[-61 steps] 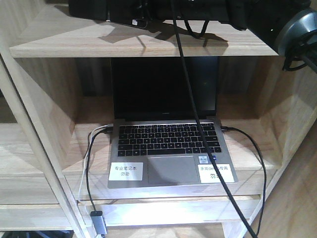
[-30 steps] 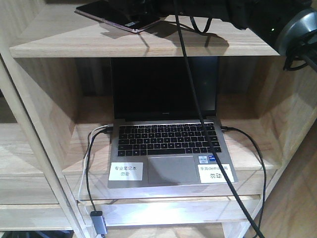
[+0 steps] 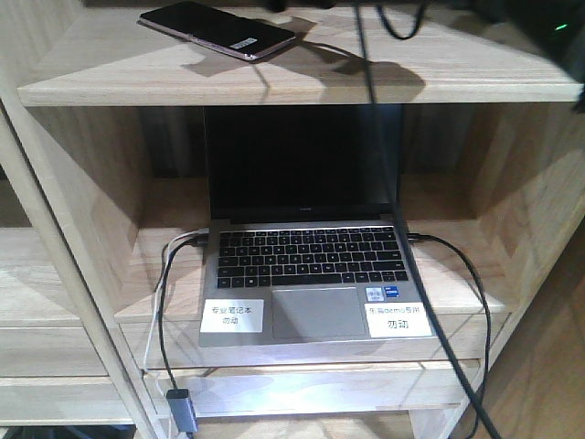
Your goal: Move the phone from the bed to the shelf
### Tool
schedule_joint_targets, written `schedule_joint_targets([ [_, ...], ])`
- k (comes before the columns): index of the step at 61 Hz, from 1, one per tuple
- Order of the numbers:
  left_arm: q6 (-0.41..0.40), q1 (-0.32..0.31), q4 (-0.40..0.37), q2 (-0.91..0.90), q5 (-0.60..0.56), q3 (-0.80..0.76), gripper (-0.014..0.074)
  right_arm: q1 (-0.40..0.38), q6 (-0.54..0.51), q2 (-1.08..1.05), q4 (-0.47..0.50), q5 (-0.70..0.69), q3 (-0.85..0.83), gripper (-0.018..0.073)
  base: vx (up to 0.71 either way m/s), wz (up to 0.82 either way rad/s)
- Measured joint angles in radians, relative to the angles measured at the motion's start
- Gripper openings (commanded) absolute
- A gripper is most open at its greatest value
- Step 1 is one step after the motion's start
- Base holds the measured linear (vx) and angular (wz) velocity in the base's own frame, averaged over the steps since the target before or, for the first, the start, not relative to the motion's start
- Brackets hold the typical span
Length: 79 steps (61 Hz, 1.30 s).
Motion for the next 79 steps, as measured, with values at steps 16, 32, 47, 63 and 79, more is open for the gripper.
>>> schedule_joint_targets([
  [16, 0.0, 0.0, 0.0, 0.0, 0.0, 0.0, 0.0001, -0.066, 0.047, -0.063, -0.009, 0.135, 0.0, 0.007, 0.0, 0.0],
  [32, 0.0, 0.0, 0.0, 0.0, 0.0, 0.0, 0.0001, -0.072, 0.051, -0.137, -0.033, 0.226, 0.0, -0.0006, 0.0, 0.0],
  [47, 0.0, 0.0, 0.0, 0.0, 0.0, 0.0, 0.0001, -0.073, 0.132, -0.199, -0.159, 0.242, 0.0, -0.0006, 0.0, 0.0],
  [63, 0.0, 0.0, 0.0, 0.0, 0.0, 0.0, 0.0001, -0.073, 0.183, -0.308, -0.233, 0.18, 0.143, -0.0006, 0.0, 0.0],
  [79, 0.0, 0.0, 0.0, 0.0, 0.0, 0.0, 0.0001, -0.073, 0.147, -0.579, -0.233, -0.086, 0.63, -0.0006, 0.0, 0.0],
])
